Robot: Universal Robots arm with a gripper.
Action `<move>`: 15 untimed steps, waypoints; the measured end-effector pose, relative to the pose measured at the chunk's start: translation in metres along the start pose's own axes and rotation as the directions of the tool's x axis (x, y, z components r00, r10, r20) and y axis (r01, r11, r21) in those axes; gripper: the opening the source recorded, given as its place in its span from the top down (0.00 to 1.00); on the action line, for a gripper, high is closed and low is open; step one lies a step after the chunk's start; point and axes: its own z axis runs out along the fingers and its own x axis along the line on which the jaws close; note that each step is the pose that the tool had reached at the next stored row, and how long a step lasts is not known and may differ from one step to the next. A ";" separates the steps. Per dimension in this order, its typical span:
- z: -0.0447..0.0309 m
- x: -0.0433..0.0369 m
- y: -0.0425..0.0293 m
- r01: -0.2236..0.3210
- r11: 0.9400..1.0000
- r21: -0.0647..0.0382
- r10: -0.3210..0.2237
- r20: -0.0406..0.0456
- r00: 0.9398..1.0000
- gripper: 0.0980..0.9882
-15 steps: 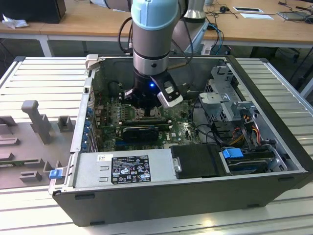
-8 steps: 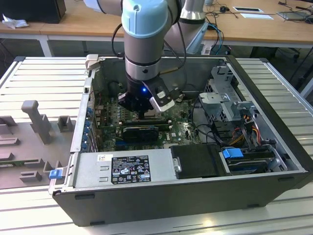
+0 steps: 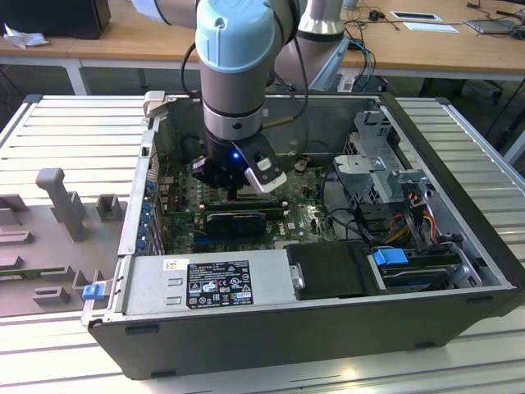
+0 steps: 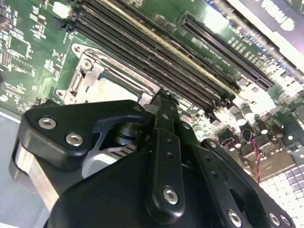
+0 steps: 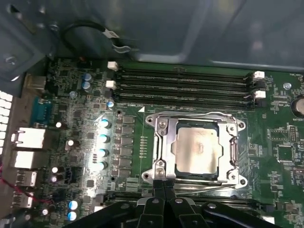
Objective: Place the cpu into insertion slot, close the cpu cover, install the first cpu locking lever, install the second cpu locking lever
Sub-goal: 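Install the second cpu locking lever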
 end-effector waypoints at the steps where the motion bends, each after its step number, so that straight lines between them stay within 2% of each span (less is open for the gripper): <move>1: -0.0002 0.0007 -0.0013 0.000 1.000 -0.006 0.000 0.000 1.000 0.99; 4: -0.0004 0.0037 -0.0048 0.000 1.000 -0.023 0.000 0.001 1.000 0.99; 5: -0.0003 0.0057 -0.0070 0.000 0.999 -0.036 0.000 0.002 1.000 0.99; 8: 0.0021 0.0075 -0.0079 -0.001 0.999 -0.047 0.001 0.003 1.000 0.99; 13: 0.0094 0.0095 -0.0094 0.000 0.999 -0.053 0.001 0.003 1.000 0.99; 15: 0.0133 0.0102 -0.0102 0.000 0.998 -0.059 0.001 0.004 1.000 0.99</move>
